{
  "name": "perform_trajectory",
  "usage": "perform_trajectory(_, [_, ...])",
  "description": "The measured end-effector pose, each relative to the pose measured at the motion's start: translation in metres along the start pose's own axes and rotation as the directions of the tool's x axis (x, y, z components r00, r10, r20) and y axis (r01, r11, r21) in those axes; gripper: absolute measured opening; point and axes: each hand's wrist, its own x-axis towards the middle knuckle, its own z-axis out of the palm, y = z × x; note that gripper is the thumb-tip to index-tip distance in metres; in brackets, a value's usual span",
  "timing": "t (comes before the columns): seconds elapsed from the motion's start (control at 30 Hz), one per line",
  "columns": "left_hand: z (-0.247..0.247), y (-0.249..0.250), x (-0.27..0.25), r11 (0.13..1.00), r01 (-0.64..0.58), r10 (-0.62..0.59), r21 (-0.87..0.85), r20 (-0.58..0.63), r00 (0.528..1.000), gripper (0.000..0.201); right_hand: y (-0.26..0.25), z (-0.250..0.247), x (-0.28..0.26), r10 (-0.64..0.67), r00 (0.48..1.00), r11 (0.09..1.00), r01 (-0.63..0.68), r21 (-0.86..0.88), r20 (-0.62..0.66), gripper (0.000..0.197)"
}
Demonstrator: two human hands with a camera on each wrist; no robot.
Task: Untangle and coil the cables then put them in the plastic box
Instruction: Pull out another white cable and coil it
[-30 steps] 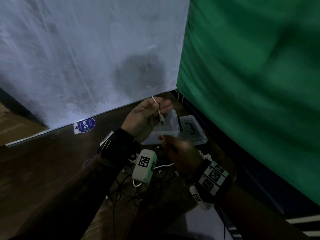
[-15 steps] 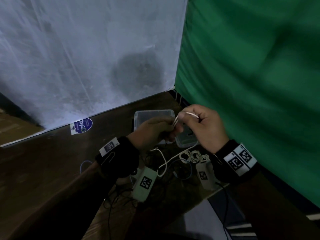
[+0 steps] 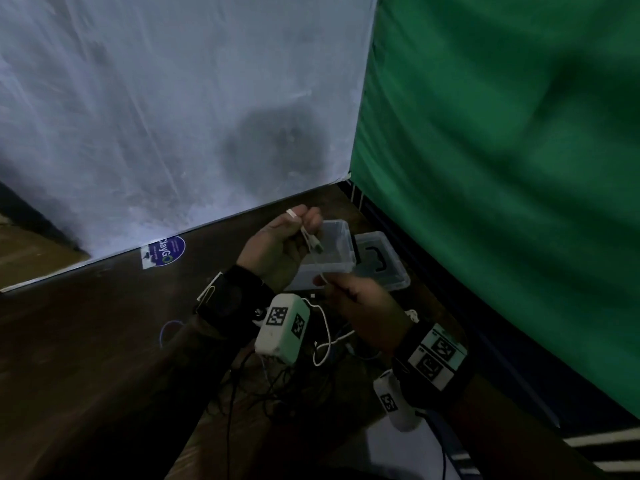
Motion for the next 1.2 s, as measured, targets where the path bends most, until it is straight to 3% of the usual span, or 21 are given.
perform_trajectory(0.07, [-0.004, 0.000, 0.001, 0.992, -0.055, 0.062, 0.115, -0.053, 0.997, 0.018, -0.010, -0.004, -0.006, -0.057, 0.998, 0.997, 0.058, -0.046, 0.032, 0.025])
perform_trajectory(0.1, [-0.006, -0.001, 0.001, 0.963, -0.100, 0.116, 0.251, -0.053, 0.992, 0.018, -0.018, -0.007, -0.008, -0.088, 0.996, 0.995, 0.089, -0.054, 0.030, 0.023])
perform_trajectory(0.13, [-0.007, -0.002, -0.001, 0.892, -0.151, 0.176, 0.426, -0.018, 0.984, 0.019, -0.025, -0.012, -0.008, -0.123, 0.992, 0.991, 0.124, -0.044, 0.014, 0.020])
perform_trajectory(0.2, [-0.007, -0.006, -0.006, 0.644, -0.243, 0.215, 0.725, 0.133, 0.967, 0.020, -0.039, -0.022, -0.008, -0.188, 0.982, 0.982, 0.189, 0.019, -0.029, 0.016])
perform_trajectory(0.23, [-0.006, -0.008, -0.007, 0.557, -0.259, 0.189, 0.789, 0.183, 0.965, 0.019, -0.047, -0.026, -0.007, -0.201, 0.978, 0.978, 0.203, 0.050, -0.056, 0.016])
perform_trajectory(0.27, [-0.003, -0.008, -0.009, 0.539, -0.241, 0.142, 0.807, 0.195, 0.970, 0.019, -0.052, -0.030, -0.005, -0.201, 0.976, 0.975, 0.208, 0.077, -0.086, 0.016])
perform_trajectory(0.4, [0.010, -0.003, -0.017, 0.619, -0.174, -0.040, 0.766, 0.252, 0.967, 0.036, -0.061, -0.046, 0.010, -0.207, 0.957, 0.966, 0.233, 0.114, -0.203, 0.019])
perform_trajectory(0.47, [0.017, -0.001, -0.022, 0.629, -0.143, -0.092, 0.764, 0.256, 0.962, 0.031, -0.060, -0.051, 0.020, -0.221, 0.940, 0.963, 0.253, 0.094, -0.260, 0.016])
perform_trajectory(0.57, [0.027, 0.004, -0.028, 0.748, -0.041, -0.117, 0.663, 0.192, 0.974, 0.024, -0.050, -0.055, 0.032, -0.206, 0.930, 0.968, 0.240, 0.077, -0.304, 0.013])
perform_trajectory(0.63, [0.029, 0.009, -0.030, 0.847, 0.041, -0.165, 0.530, 0.189, 0.968, 0.019, -0.041, -0.051, 0.034, -0.160, 0.945, 0.974, 0.198, 0.111, -0.284, 0.016])
perform_trajectory(0.7, [0.029, 0.016, -0.030, 0.936, 0.106, -0.214, 0.337, 0.302, 0.929, 0.016, -0.030, -0.042, 0.034, -0.111, 0.963, 0.983, 0.144, 0.117, -0.247, 0.023])
perform_trajectory(0.77, [0.024, 0.021, -0.024, 0.982, 0.149, -0.180, 0.119, 0.327, 0.928, 0.020, -0.017, -0.030, 0.031, -0.073, 0.981, 0.994, 0.087, 0.072, -0.180, 0.024])
perform_trajectory(0.9, [0.001, 0.027, -0.003, 0.992, 0.056, -0.043, -0.117, 0.111, 0.993, 0.022, 0.000, -0.005, 0.021, 0.034, 0.999, 0.995, -0.032, 0.093, -0.020, 0.026])
perform_trajectory(1.0, [-0.015, 0.026, 0.007, 0.993, -0.046, 0.042, -0.107, -0.039, 0.998, 0.020, 0.002, 0.003, 0.016, 0.022, 0.999, 0.999, -0.023, 0.024, 0.044, 0.024])
perform_trajectory(1.07, [-0.022, 0.021, 0.009, 0.995, -0.097, 0.096, -0.022, -0.071, 0.993, 0.020, -0.003, 0.000, 0.014, -0.029, 0.998, 0.999, 0.030, -0.026, 0.055, 0.023])
perform_trajectory(1.13, [-0.030, 0.014, 0.011, 0.977, -0.157, 0.171, 0.146, -0.086, 0.982, 0.020, -0.011, -0.006, 0.014, -0.063, 0.998, 0.998, 0.063, -0.005, 0.028, 0.020])
perform_trajectory(1.2, [-0.037, 0.007, 0.012, 0.860, -0.216, 0.258, 0.462, -0.030, 0.966, 0.023, -0.021, -0.013, 0.014, -0.111, 0.994, 0.994, 0.111, -0.020, 0.012, 0.017])
